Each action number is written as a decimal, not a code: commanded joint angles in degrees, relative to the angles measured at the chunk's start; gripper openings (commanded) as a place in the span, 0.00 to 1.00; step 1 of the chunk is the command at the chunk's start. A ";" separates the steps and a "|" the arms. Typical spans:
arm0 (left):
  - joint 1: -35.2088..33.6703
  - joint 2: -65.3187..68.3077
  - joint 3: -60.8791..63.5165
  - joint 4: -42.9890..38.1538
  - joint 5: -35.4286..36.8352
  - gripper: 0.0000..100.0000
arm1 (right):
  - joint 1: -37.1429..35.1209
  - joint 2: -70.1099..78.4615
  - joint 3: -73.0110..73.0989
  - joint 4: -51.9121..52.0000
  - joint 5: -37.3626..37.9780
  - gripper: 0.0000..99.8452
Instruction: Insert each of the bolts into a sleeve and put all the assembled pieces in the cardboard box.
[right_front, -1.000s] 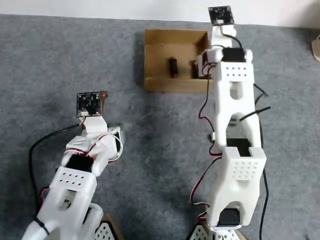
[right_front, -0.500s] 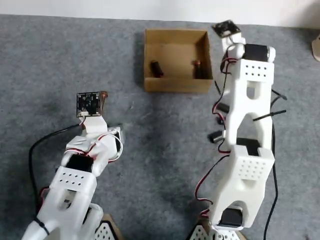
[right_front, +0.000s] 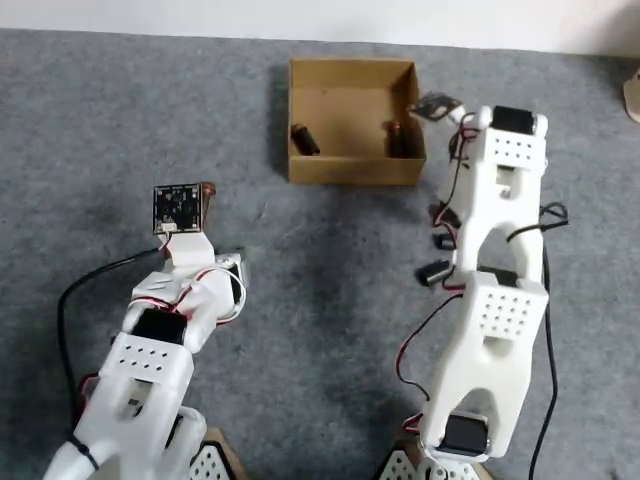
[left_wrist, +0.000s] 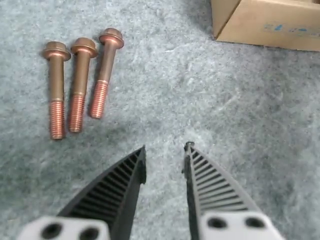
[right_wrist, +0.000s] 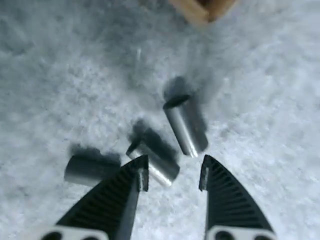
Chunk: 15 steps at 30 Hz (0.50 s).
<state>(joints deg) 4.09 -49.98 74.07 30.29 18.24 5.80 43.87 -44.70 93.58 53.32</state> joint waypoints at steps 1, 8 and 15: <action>-0.04 -0.40 -0.31 -1.23 -0.44 0.14 | 0.75 1.27 -2.86 -2.68 1.41 0.16; 0.04 -0.40 -0.31 -1.23 -0.44 0.14 | 0.48 4.79 -2.95 -9.10 1.49 0.16; 0.04 -0.40 -0.31 -1.23 -0.44 0.14 | -1.01 4.97 -2.95 -9.27 3.78 0.16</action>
<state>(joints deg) 4.18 -49.98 74.07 30.29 18.24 6.07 49.93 -45.49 85.23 55.87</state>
